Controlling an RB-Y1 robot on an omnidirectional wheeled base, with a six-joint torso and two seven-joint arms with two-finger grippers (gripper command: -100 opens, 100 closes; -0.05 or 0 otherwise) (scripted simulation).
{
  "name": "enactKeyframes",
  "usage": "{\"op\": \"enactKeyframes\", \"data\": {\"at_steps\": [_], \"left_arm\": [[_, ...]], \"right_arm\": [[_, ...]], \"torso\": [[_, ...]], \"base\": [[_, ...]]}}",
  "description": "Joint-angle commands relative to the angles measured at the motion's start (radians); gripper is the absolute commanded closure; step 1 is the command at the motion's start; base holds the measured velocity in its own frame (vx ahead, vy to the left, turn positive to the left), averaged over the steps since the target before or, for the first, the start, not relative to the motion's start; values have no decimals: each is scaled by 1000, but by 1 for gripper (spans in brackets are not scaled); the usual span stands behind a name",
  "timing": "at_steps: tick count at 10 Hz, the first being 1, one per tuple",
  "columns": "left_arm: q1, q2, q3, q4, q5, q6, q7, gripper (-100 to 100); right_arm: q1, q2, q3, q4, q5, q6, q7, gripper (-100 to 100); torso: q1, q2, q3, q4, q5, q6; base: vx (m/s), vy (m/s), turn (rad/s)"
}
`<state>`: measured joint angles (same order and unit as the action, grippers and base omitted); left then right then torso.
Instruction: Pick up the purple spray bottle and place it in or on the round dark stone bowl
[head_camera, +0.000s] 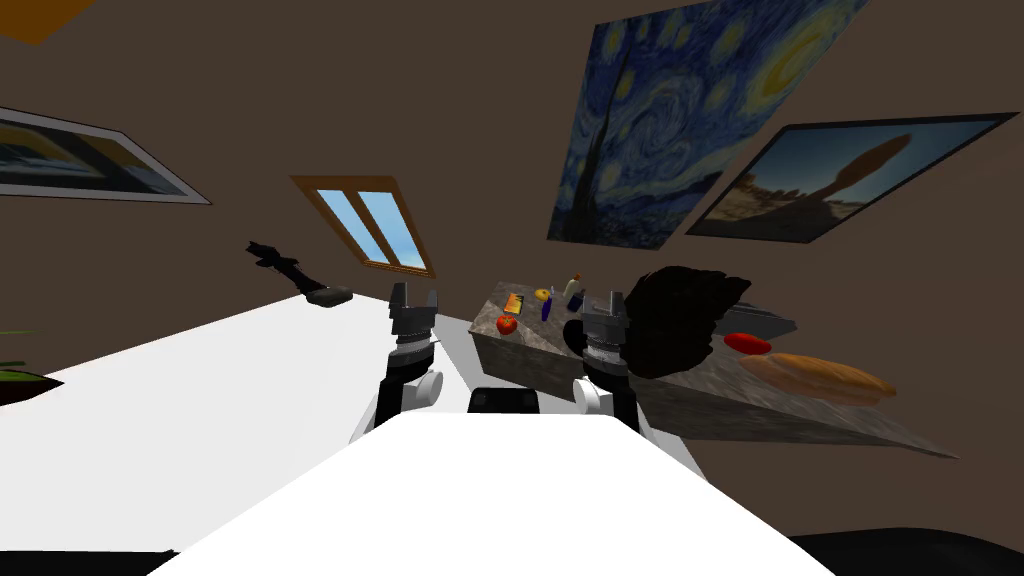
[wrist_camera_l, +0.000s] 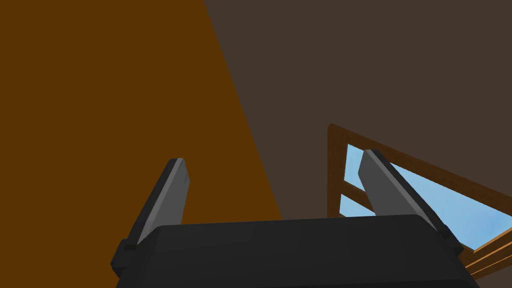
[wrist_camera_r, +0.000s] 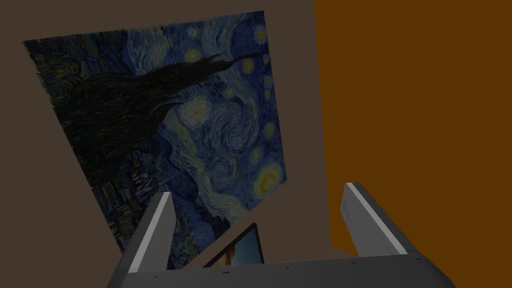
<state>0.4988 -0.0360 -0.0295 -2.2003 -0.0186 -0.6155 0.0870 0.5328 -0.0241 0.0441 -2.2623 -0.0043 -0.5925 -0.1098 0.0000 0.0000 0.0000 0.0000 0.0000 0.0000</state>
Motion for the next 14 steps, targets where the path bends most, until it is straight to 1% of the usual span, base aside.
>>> {"op": "enactKeyframes", "data": {"at_steps": [1,4,5,10,14], "left_arm": [[0,0,0,0,0,0,0,0],[0,0,0,0,0,0,0,0],[0,0,0,0,0,0,0,0],[0,0,0,0,0,0,0,0],[0,0,0,0,0,0,0,0]], "right_arm": [[-3,-38,-6,16,12,9,10,-100],[-10,-88,-20,50,40,30,32,-100],[-16,-116,-32,80,66,48,51,-100],[-38,-165,-68,170,144,104,107,-100],[-61,-202,-100,252,212,158,158,-100]], "torso": [[0,0,0,0,0,0],[1,1,1,0,0,0],[1,2,1,0,0,0],[2,3,1,1,1,0],[2,3,2,1,1,0]], "base": [[-12,15,29],[-22,25,33],[-42,42,68],[-43,44,51],[-39,42,50]]}}
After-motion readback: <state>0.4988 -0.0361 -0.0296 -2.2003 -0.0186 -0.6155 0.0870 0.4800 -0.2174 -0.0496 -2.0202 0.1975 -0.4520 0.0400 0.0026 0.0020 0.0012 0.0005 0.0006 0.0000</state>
